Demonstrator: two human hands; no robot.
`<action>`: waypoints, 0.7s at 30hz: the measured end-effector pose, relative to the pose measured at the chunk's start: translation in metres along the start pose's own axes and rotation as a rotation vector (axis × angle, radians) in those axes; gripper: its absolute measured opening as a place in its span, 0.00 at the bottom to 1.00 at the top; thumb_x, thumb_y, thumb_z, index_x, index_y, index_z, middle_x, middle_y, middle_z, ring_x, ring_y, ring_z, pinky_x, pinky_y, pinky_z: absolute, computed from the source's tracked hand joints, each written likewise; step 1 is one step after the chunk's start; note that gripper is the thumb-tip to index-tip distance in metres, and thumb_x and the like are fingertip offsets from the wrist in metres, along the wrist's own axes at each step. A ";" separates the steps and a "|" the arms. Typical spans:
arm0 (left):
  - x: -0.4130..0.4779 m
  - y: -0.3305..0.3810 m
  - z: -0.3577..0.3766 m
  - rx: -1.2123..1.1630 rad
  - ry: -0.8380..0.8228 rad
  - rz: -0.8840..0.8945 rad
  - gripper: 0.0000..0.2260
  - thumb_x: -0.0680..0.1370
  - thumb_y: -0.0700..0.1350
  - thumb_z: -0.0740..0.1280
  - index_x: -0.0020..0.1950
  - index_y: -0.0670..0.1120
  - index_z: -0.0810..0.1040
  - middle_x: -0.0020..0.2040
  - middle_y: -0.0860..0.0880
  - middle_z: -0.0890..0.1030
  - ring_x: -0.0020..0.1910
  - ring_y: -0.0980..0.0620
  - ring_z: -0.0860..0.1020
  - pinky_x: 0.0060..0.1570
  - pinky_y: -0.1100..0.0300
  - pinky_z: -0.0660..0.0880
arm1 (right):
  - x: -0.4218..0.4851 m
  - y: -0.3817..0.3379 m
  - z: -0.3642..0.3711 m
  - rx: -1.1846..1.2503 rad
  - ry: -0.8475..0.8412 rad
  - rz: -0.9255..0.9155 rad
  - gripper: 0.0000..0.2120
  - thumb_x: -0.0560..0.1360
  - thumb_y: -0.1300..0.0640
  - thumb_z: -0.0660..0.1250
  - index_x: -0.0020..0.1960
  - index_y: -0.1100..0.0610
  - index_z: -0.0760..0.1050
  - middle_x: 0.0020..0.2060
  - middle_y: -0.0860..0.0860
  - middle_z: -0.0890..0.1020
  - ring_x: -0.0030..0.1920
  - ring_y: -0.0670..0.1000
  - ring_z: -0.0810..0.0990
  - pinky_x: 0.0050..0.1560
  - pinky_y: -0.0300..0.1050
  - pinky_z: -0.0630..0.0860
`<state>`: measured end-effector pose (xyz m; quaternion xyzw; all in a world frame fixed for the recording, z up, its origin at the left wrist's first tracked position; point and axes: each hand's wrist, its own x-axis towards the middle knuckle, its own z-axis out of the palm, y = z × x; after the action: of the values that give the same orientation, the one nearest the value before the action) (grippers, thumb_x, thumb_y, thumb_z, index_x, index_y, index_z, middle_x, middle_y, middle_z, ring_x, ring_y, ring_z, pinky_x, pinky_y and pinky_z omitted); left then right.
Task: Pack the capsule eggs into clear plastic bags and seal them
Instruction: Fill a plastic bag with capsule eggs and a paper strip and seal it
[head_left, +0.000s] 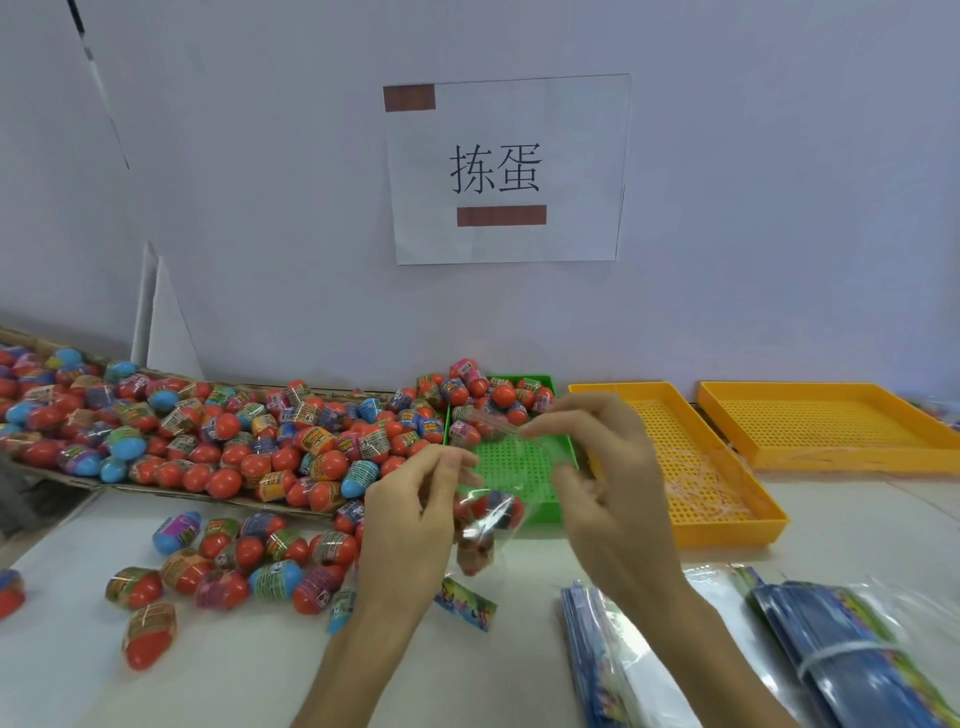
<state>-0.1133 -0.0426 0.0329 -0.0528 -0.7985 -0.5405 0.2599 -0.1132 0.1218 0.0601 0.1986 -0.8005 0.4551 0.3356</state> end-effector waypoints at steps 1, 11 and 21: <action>0.001 -0.001 -0.002 -0.013 0.036 -0.009 0.11 0.84 0.49 0.61 0.48 0.54 0.83 0.42 0.62 0.84 0.43 0.62 0.82 0.43 0.65 0.79 | 0.005 0.001 0.000 0.062 0.073 0.033 0.14 0.71 0.65 0.63 0.48 0.49 0.81 0.49 0.42 0.78 0.56 0.44 0.76 0.57 0.36 0.70; 0.012 -0.008 -0.012 -0.220 0.190 -0.107 0.12 0.84 0.45 0.63 0.47 0.48 0.85 0.41 0.56 0.86 0.43 0.60 0.83 0.45 0.71 0.76 | 0.068 0.078 0.078 -0.174 -0.653 0.242 0.19 0.77 0.64 0.68 0.67 0.52 0.77 0.63 0.49 0.81 0.61 0.50 0.78 0.64 0.48 0.76; 0.015 -0.012 -0.015 -0.319 0.172 -0.164 0.14 0.84 0.47 0.62 0.45 0.54 0.86 0.43 0.53 0.87 0.44 0.54 0.83 0.44 0.66 0.78 | 0.065 0.071 0.066 0.003 -0.239 0.401 0.14 0.77 0.61 0.71 0.62 0.54 0.81 0.53 0.48 0.84 0.52 0.46 0.82 0.56 0.44 0.81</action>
<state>-0.1252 -0.0643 0.0339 0.0181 -0.6790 -0.6822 0.2706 -0.2256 0.1000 0.0408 0.0887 -0.8573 0.4872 0.1408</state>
